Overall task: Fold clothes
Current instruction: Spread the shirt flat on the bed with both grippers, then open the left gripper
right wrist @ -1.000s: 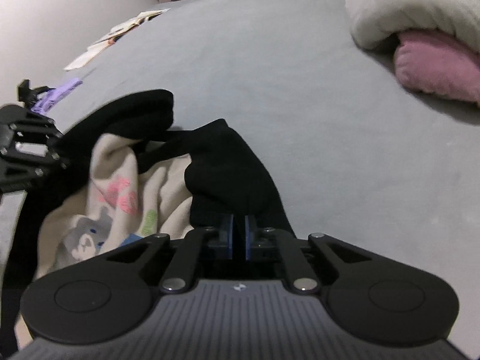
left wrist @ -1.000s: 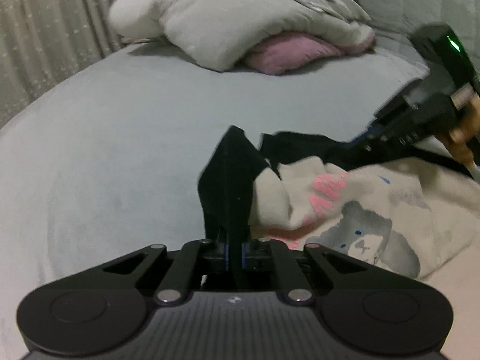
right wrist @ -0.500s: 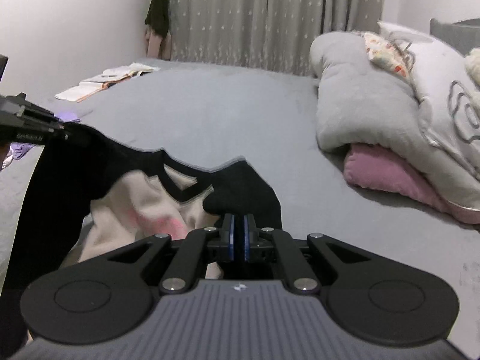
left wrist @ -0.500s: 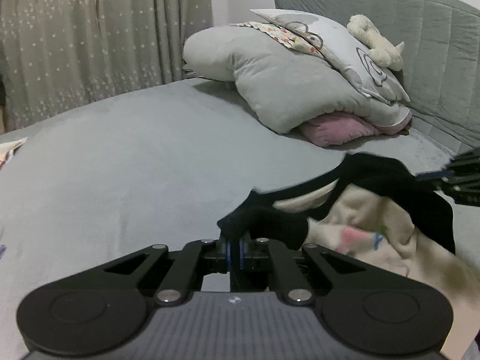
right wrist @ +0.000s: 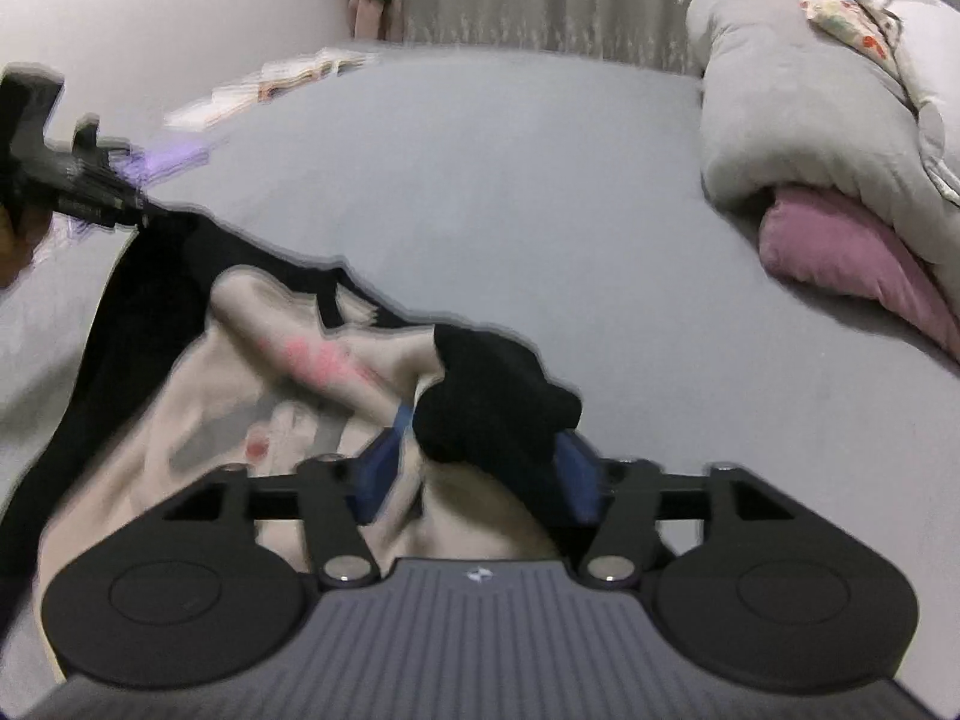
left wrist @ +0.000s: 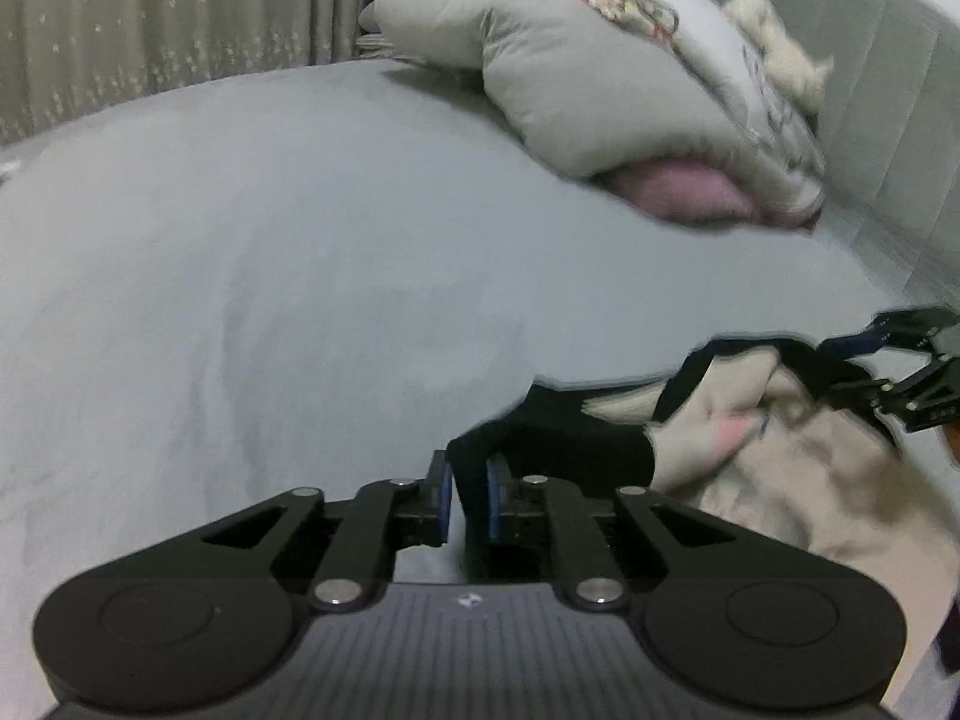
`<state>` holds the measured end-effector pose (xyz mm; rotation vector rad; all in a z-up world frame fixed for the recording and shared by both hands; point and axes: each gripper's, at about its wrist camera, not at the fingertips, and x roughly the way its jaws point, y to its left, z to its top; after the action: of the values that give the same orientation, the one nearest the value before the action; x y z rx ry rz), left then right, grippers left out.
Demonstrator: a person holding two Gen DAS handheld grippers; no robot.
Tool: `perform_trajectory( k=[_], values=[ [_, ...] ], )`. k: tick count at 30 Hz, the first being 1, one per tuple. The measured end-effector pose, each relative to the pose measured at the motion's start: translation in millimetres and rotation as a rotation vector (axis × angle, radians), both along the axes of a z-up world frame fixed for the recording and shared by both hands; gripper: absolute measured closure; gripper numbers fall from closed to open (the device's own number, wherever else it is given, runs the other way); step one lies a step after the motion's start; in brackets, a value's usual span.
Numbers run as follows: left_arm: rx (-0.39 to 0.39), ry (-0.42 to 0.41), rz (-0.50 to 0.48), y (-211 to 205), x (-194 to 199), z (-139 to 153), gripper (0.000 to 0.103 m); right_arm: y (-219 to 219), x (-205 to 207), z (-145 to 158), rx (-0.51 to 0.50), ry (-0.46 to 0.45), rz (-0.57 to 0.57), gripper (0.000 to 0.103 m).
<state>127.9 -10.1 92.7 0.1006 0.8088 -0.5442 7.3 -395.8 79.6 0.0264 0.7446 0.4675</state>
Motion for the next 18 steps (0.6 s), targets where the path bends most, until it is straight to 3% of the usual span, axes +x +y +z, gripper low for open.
perform_trajectory(
  k=[2, 4, 7, 9, 12, 16, 18],
  values=[
    [0.025, -0.021, -0.022, -7, 17, 2, 0.087, -16, 17, 0, 0.13, 0.033, -0.01, 0.038],
    [0.002, -0.019, -0.046, -12, 39, 3, 0.087, -31, 33, -7, 0.256, 0.078, -0.017, 0.036],
    [-0.066, 0.029, -0.046, -15, 62, -4, 0.088, -43, 50, -21, 0.353, 0.131, -0.025, 0.027],
    [-0.061, 0.102, -0.088, -28, 70, -22, 0.088, -45, 66, -39, 0.417, 0.205, -0.011, 0.026],
    [0.038, 0.147, -0.167, -47, 61, -46, 0.088, -36, 78, -66, 0.416, 0.306, 0.003, 0.026],
    [-0.031, 0.225, -0.246, -55, 56, -66, 0.088, -34, 79, -78, 0.459, 0.336, -0.017, 0.026],
    [-0.048, 0.23, -0.264, -57, 57, -68, 0.088, -31, 78, -77, 0.466, 0.338, -0.026, 0.033]
  ],
)
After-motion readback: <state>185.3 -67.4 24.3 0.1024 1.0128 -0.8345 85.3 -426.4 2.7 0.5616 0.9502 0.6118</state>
